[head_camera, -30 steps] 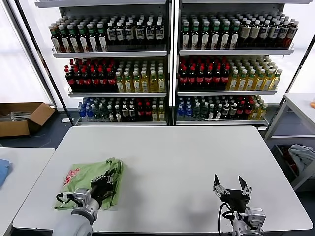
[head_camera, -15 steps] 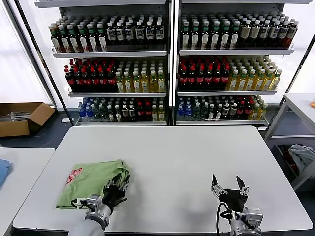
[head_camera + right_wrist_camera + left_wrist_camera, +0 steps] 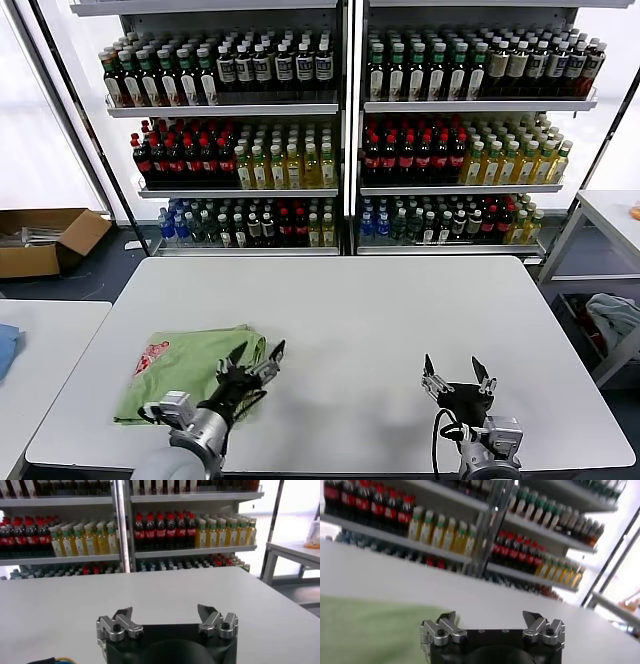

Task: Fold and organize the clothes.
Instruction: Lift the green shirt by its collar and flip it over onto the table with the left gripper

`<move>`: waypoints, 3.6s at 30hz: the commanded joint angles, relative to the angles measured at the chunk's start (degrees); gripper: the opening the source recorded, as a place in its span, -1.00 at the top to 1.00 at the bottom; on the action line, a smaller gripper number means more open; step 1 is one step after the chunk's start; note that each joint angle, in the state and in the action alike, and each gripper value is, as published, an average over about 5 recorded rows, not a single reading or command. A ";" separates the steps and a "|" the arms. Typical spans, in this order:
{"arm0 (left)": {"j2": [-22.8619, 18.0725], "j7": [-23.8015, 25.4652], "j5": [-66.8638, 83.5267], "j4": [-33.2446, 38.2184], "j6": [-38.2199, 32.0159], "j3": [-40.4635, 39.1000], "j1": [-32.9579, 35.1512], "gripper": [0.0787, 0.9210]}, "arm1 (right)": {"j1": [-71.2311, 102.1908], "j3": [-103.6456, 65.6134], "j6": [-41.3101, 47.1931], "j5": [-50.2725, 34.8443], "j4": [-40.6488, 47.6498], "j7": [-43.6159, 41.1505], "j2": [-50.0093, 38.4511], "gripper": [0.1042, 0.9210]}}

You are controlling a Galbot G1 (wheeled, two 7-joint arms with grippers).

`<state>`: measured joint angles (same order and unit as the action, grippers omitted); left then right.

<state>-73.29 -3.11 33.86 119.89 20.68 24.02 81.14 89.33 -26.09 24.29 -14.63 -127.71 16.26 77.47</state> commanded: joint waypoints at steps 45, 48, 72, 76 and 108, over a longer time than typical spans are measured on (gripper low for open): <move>9.59 7.67 5.45 -17.02 2.10 19.87 2.95 -0.68 | -1.89 0.98 -0.59 -0.04 2.85 -0.12 0.10 -0.76; 9.45 8.21 4.81 -16.91 2.00 19.69 3.15 -0.49 | -1.89 1.03 -0.63 -0.03 2.82 -0.15 0.13 -0.76; 20.54 9.30 3.52 -21.02 -2.30 32.57 5.66 0.88 | -2.23 0.56 -0.57 -0.46 2.45 -0.16 -1.02 -0.76; 29.06 10.97 2.71 -24.57 -3.99 39.66 5.55 0.88 | -2.66 0.75 -0.46 -0.61 2.75 -0.18 -1.28 -0.76; 2.72 0.97 -12.76 6.76 -0.09 -4.77 1.51 0.88 | 1.11 0.69 -0.89 2.00 1.94 -0.40 1.90 -0.76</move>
<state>-57.96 1.34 33.62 117.13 19.83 43.04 84.66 89.12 -25.37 23.51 -13.41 -124.57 15.93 78.41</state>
